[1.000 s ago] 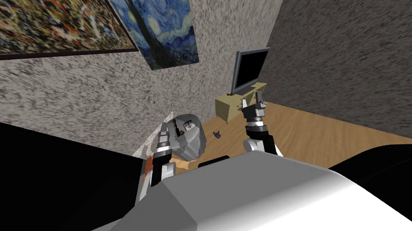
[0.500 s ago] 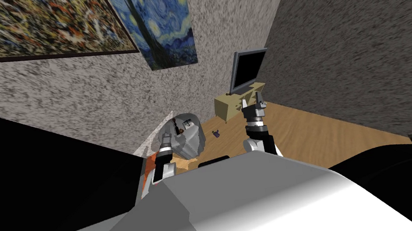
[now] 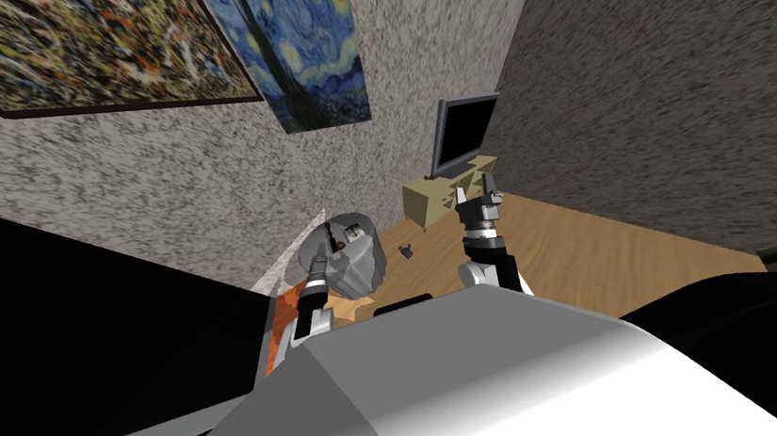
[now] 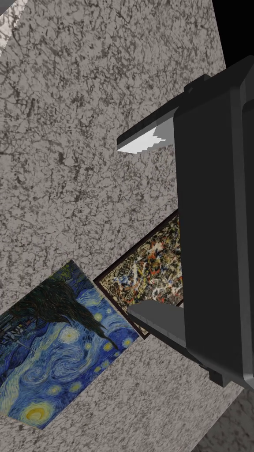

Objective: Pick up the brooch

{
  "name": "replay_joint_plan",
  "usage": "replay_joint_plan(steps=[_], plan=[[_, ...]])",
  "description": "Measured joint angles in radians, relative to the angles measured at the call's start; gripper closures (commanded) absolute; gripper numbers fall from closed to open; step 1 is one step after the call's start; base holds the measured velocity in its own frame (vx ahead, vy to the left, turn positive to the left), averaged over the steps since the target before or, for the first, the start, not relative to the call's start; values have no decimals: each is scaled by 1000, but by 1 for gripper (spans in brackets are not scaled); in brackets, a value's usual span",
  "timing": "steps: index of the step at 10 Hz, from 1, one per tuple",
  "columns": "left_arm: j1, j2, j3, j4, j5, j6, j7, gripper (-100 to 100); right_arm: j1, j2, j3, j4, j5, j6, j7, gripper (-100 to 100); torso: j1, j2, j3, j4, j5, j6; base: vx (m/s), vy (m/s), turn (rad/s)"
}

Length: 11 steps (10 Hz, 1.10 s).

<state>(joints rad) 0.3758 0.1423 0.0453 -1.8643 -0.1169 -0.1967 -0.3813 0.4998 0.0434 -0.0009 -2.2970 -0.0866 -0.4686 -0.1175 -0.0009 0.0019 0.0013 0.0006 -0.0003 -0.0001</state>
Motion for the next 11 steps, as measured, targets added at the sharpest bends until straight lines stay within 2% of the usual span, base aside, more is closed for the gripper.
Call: replay_joint_plan(steps=[2,3,6,11], plan=[[-15,12,15,78,-2,7,-24,-100,0,0,0,0,0,0,0,0,0,1,1,0,0,0,-53,-26,-18],[-19,8,14,86,-7,24,-36,-100,0,0,0,0,0,0,0,0,0,1,1,0,0,0,-24,-21,-16],[-50,-1,20,174,-34,64,-86,-100,0,0,0,0,0,0,0,0,0,-1,-1,0,0,0,-15,-19,-23],[-96,39,31,321,-71,101,-115,-100,0,0,0,0,0,0,0,0,1,-5,-3,-1,0,0,32,-9,-30]])
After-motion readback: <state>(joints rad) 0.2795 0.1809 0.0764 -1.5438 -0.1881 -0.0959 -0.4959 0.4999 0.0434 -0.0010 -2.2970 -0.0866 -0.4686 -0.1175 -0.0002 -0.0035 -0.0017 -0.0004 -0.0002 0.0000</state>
